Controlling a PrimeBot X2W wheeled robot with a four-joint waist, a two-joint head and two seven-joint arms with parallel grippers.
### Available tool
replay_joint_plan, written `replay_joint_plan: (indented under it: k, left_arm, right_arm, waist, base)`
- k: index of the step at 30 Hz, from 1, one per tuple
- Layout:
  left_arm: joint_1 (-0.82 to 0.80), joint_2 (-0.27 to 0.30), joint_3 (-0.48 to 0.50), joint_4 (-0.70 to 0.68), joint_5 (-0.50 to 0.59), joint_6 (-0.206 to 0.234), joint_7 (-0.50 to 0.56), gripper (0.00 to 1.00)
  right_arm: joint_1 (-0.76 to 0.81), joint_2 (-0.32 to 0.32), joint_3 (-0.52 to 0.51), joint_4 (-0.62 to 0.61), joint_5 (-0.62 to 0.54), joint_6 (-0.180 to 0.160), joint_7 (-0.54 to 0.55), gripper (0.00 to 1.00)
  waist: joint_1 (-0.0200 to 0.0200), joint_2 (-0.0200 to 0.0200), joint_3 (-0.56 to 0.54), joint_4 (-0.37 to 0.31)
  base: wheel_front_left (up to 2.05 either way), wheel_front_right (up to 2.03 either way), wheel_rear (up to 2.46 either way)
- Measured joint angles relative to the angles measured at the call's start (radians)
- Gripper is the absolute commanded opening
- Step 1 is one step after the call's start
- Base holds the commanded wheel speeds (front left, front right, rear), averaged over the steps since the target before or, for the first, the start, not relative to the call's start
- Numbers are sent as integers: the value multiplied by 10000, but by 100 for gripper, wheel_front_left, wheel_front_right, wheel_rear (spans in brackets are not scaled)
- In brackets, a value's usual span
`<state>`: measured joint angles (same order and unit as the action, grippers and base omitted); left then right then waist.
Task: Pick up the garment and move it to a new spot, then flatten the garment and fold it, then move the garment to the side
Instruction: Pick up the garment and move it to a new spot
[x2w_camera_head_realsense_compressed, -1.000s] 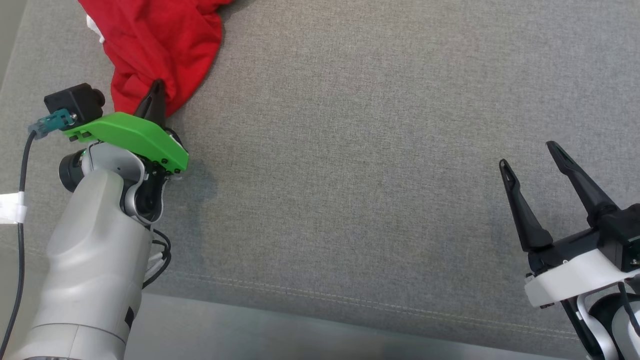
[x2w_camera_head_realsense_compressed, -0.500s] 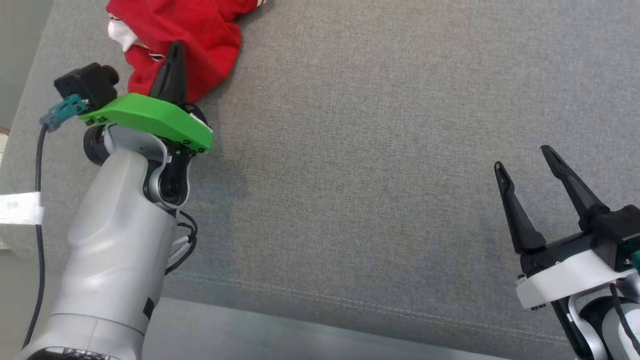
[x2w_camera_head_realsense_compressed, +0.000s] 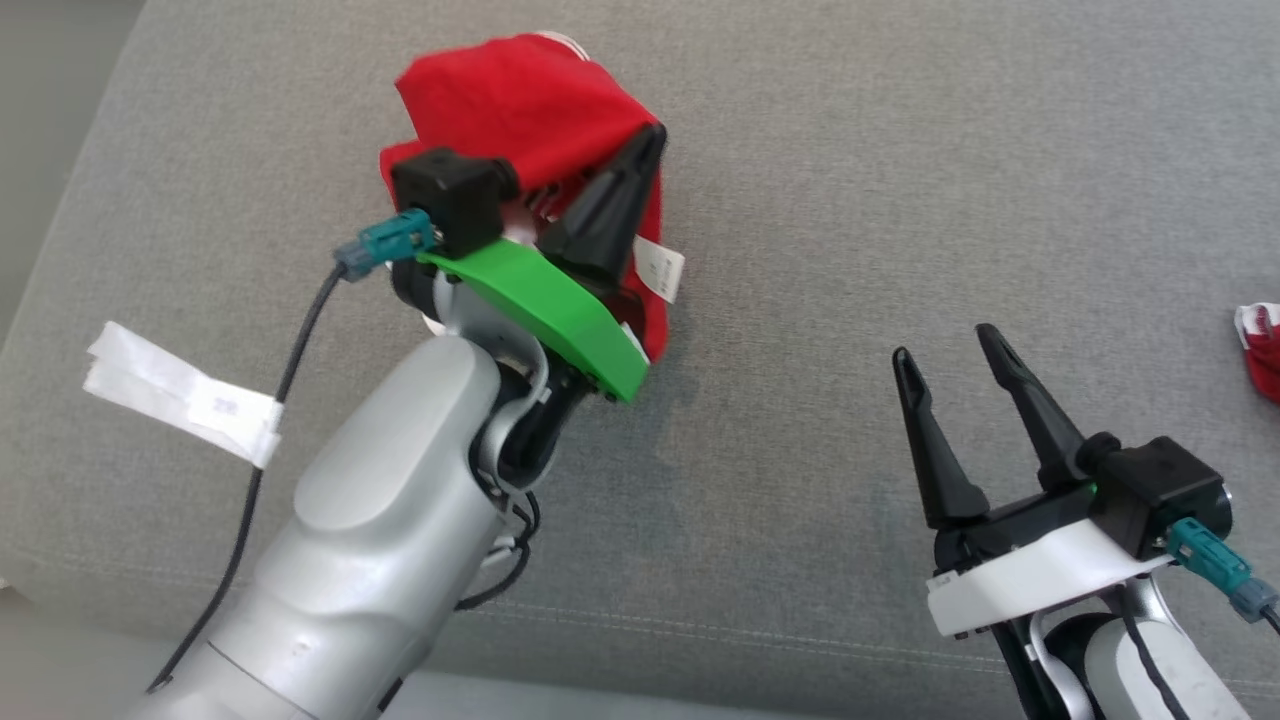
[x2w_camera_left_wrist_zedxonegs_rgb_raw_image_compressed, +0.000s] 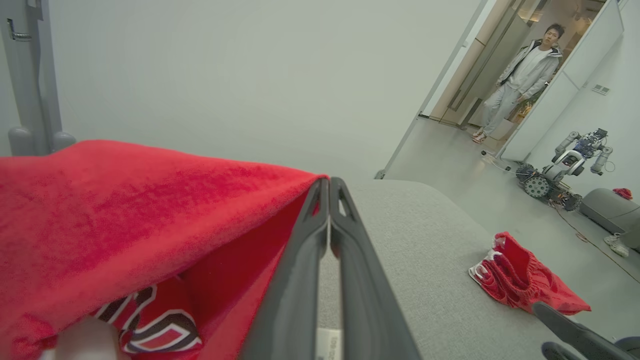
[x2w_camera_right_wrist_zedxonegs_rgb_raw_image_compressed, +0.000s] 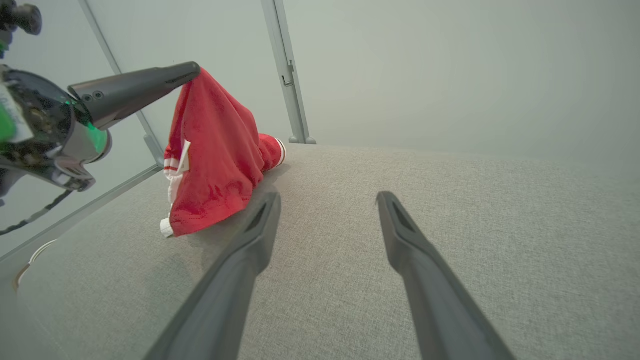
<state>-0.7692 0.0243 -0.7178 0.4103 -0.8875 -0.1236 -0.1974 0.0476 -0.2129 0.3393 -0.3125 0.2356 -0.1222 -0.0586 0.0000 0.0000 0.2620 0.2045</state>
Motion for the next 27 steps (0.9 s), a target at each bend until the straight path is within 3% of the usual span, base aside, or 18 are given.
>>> replay_joint_plan:
  k: [5,18,23,27]
  left_arm:
    - [380,21,-796,-458,-456,0,382,0]
    - [-888,94,-504,-1321,-767,29,552,0]
    - [-1366,50,621,-1160,-1108,857,77,0]
    - [-1196,73,986,265,-951,1737,33,0]
  right_arm:
    - [6,389,268,610,123,6,-368,100]
    - [32,997,903,1730,382,261,-970,100]
    - [35,1124,1081,2036,460,408,-1110,100]
    - [72,1118,1175,2182,470,430,-1181,100]
  waist:
    - [0,0,-338,-589]
    - [0,0,-1115,-2224]
    - [0,0,-1423,-2880]
    - [0,0,-1653,-3290]
  base:
    - [0,0,0]
    - [0,0,0]
    - [0,0,0]
    - [0,0,0]
